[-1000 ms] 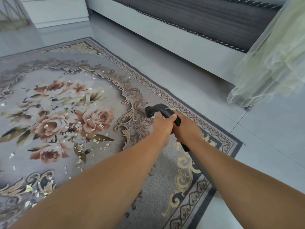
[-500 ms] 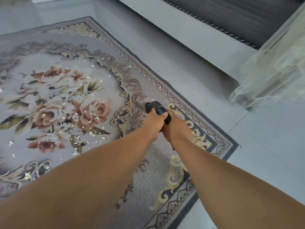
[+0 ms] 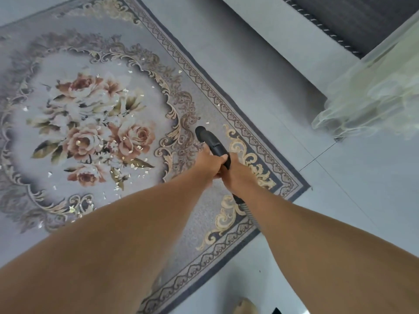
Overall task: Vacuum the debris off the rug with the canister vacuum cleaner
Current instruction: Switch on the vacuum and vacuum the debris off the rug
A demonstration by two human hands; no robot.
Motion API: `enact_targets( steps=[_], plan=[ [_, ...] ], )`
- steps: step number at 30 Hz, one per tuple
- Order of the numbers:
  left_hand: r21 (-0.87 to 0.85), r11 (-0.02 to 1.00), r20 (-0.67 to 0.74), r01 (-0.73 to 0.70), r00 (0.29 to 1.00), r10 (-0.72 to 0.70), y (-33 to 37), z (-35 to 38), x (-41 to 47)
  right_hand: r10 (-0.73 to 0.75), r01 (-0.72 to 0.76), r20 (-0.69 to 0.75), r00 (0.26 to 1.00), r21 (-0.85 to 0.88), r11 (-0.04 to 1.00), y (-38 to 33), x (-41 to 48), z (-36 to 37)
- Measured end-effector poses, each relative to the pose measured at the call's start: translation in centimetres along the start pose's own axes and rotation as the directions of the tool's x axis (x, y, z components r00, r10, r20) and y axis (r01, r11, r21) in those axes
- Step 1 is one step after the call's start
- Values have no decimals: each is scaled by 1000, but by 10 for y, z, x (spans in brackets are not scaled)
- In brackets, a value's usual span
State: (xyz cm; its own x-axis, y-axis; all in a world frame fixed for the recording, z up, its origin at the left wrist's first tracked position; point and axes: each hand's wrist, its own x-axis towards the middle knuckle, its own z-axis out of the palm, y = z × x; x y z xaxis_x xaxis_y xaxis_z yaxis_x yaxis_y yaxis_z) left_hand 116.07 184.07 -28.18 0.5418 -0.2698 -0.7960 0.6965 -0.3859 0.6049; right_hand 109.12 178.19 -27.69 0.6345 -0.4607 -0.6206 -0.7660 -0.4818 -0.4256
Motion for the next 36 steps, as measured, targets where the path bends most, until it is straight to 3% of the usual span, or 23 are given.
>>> enact_targets(
  steps=[5, 17, 25, 31, 36],
  plan=[
    [-47, 998, -83, 42, 996, -45, 24, 6, 4, 26, -26, 47, 999, -1, 1000, -16, 9, -21],
    [94, 990, -31, 102, 995, -99, 70, 15, 85, 198, -201, 77, 977, 39, 979, -34, 95, -32],
    [162, 976, 13, 146, 989, -150, 92, 13, 98, 196, -214, 127, 972, 145, 966, -44, 107, -44],
    [155, 954, 19, 255, 965, -261, 96, 12, 87, 228, -246, 179, 957, 87, 965, -45, 95, -51],
    [153, 961, -37, 228, 974, -225, 114, -2, 102, 220, -230, 169, 961, 40, 972, -71, 114, -52]
  ],
)
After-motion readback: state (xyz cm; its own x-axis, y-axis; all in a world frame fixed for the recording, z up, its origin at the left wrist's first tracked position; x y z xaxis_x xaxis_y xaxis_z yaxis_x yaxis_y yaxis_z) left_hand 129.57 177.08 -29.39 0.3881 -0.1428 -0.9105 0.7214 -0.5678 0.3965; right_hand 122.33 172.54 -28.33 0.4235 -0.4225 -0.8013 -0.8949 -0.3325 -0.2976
